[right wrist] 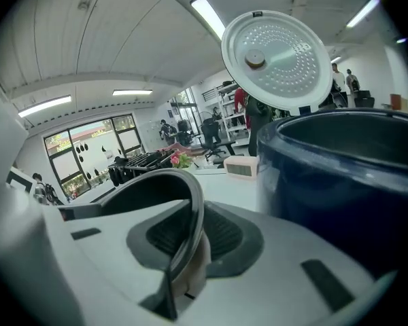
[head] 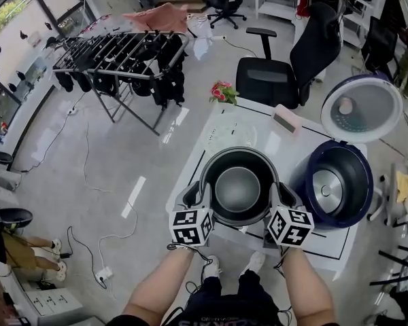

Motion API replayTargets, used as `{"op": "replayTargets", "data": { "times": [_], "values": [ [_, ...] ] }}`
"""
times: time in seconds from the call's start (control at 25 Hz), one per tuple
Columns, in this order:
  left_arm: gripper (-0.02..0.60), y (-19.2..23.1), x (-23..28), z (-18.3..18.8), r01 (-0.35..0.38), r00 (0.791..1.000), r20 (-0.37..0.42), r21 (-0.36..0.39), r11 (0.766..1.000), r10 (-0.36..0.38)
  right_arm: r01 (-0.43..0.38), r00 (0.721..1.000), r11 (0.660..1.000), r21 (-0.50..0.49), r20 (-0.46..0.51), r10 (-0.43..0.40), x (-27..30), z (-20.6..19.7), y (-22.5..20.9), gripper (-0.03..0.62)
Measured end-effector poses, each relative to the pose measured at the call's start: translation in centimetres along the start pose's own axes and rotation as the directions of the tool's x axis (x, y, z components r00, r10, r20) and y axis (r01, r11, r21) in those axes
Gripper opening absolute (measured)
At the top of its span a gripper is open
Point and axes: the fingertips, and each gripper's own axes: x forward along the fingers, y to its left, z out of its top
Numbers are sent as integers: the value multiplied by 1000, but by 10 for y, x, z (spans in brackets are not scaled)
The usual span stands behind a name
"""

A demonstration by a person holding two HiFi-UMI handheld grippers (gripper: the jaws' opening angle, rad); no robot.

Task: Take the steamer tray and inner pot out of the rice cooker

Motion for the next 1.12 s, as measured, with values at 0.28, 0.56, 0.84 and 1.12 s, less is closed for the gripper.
{"op": "replayTargets", "data": {
  "times": [0.28,0.56,0.84,1.12],
  "values": [
    [92,2,15,-12,10,999,-33,4,1000,-10,16,1000,1000,24,-19,-15,12,-9,-8,66],
    [95,3,18,-11,27,999,-23,4,1000,-27,19,1000,999,37,-7,-19,14,-8,-8,66],
    [109,3,18,-10,50,999,-11,52,997,-50,35,999,999,-29,27,-35,16,-5,-8,66],
    [84,5,3,19,54,996,66,118,992,-62,72,982,970,-233,184,-29,-4,32,13,67]
  ]
}}
